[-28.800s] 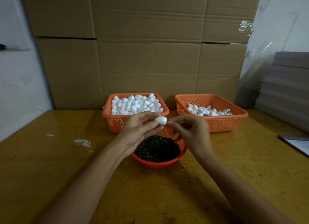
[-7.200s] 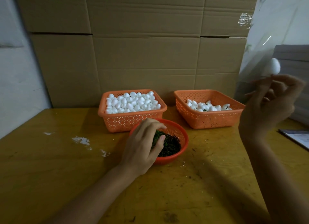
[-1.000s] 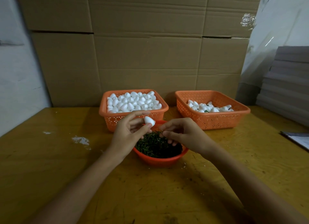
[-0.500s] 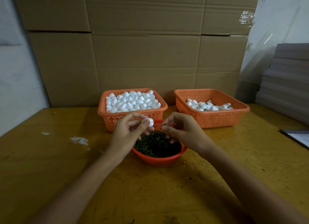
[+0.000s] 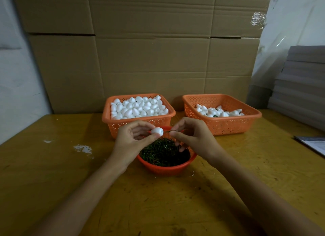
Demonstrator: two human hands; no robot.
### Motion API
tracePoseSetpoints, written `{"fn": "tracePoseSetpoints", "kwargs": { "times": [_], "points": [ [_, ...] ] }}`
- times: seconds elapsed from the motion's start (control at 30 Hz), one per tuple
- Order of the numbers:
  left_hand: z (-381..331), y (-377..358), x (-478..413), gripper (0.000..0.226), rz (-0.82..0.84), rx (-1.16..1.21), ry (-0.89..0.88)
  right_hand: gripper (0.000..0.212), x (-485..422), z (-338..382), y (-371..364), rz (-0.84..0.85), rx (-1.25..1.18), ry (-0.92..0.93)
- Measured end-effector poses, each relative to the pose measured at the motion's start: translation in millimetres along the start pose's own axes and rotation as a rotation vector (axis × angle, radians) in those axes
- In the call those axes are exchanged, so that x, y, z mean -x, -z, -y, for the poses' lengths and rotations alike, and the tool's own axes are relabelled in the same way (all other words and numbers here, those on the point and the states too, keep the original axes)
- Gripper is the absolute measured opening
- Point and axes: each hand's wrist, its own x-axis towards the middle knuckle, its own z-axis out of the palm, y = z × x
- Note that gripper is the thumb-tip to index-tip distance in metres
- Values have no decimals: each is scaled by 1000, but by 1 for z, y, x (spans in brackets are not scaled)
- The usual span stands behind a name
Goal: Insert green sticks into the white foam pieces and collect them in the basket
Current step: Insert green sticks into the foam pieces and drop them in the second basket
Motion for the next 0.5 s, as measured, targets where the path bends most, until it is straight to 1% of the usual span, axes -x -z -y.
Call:
{"fn": "tracePoseSetpoints", "kwargs": {
  "times": [0.2, 0.4, 0.5],
  "points": [
    [2, 1, 0, 32, -16, -14, 1, 7, 0, -1, 1, 4, -17, 1],
    [1, -1, 0, 27, 9, -63, -39, 10, 0, 0, -1, 20, 28, 8],
    [1, -2, 1, 27, 18, -75, -45, 8, 1, -1, -4, 27, 75, 11]
  ]
}}
